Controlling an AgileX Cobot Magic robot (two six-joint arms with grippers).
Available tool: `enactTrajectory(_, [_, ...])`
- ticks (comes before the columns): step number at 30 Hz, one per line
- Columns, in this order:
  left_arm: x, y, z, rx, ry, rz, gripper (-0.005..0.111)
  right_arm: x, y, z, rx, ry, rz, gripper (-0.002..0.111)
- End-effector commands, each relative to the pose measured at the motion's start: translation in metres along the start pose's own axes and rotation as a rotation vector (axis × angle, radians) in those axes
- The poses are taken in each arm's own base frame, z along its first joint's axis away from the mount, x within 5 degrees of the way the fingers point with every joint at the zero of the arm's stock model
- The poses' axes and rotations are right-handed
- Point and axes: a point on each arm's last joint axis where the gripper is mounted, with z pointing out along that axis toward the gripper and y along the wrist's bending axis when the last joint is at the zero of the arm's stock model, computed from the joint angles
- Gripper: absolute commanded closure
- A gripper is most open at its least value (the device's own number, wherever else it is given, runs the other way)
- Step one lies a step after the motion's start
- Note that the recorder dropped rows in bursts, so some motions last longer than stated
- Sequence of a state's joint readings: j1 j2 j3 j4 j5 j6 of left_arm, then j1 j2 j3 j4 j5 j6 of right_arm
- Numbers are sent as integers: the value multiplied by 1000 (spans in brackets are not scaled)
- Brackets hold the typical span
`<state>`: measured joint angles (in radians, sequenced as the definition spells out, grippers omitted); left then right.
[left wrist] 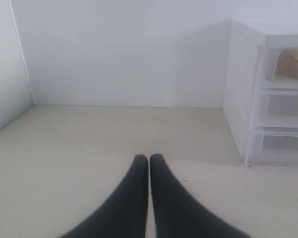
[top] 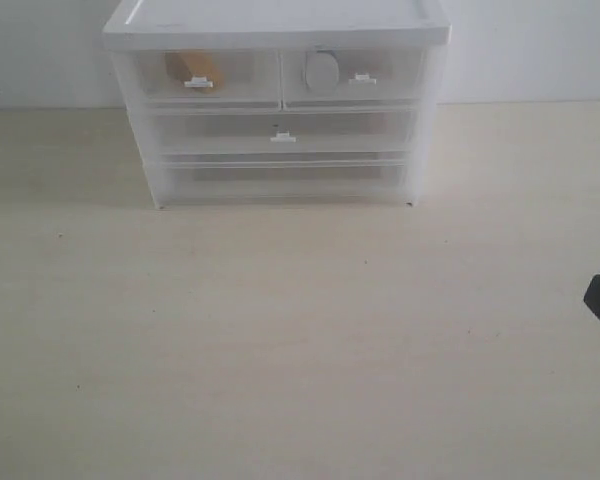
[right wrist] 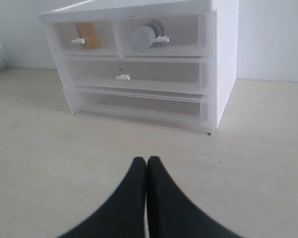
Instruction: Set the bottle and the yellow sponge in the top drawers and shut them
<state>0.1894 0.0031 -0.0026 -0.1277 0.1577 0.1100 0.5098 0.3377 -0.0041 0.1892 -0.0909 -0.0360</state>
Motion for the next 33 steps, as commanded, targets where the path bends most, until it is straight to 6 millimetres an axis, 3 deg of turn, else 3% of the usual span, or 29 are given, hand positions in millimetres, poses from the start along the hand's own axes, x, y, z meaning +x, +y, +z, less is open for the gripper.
enactTrajectory(1, [1,0,0,4,0,-10,103,2,0,-1,2,6,-11,109])
enactTrajectory(6, [1,0,0,4,0,-10,103,-1,-2,-5,19,-38,-5,109])
enactTrajectory(12, [1,0,0,4,0,-10,103,-5,-12,-24,186,-163,11,109])
enactTrajectory(19, [1,0,0,4,0,-10,103,7,-11,-29,202,-72,16,109])
enactTrajectory(33, [1,0,0,4,0,-10,103,7,-11,-29,202,-72,16,109])
